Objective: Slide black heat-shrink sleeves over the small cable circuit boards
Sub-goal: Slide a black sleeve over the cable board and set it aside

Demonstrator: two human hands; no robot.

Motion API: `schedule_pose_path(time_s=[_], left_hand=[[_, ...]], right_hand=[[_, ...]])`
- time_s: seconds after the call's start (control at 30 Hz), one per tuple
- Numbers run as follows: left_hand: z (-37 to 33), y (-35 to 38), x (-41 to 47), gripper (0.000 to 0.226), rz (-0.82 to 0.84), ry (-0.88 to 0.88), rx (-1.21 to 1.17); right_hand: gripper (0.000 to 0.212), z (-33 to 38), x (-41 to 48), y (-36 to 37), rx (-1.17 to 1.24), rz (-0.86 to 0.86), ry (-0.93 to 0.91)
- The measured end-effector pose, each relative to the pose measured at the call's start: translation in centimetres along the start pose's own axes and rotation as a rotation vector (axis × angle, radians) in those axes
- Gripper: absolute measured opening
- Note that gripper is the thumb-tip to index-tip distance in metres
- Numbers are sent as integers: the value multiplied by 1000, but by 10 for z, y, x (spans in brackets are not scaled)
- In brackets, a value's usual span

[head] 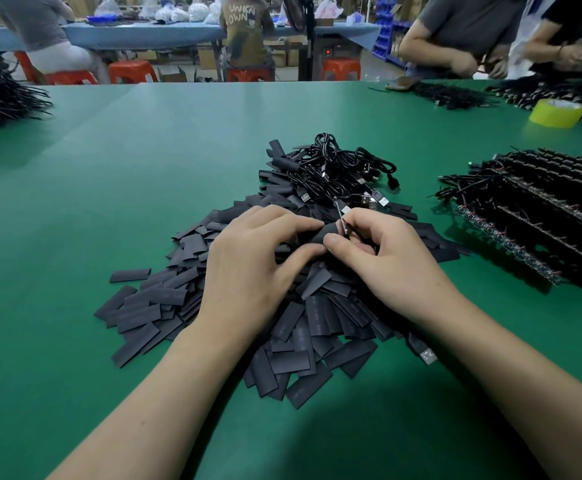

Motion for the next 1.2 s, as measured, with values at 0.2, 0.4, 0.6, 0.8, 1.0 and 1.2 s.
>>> schedule_pose_path(time_s=[0.2,0.4,0.6,0.8,1.0,1.2], left_hand=[[16,-6,4,18,-44,-158,-113],[21,-6,5,13,-30,-188,-134],[19,-4,5,11,-20,-162,-122],[15,-7,4,14,-22,-44,4],[15,-3,5,19,62,28,18],[15,0,6,20,136,34,-19]], right_hand=[[42,-2,3,-14,88,-16,51],[29,4,1,-12,-185,79,-45],[30,4,-1,-10,-183,96,-19],[32,2,-1,-9,-229,124,-5],[32,-2,-1,-10,-240,139,14],[33,-7,-1,-13,-229,163,35]])
Point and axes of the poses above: each hand's wrist, its own x-axis towards the middle knuckle, its own y-axis out of the palm, z = x × y, the point moved 6 cm from there along x, towards the middle knuckle, and after that the axes turned 7 degrees about -y, right-handed, at the moved point
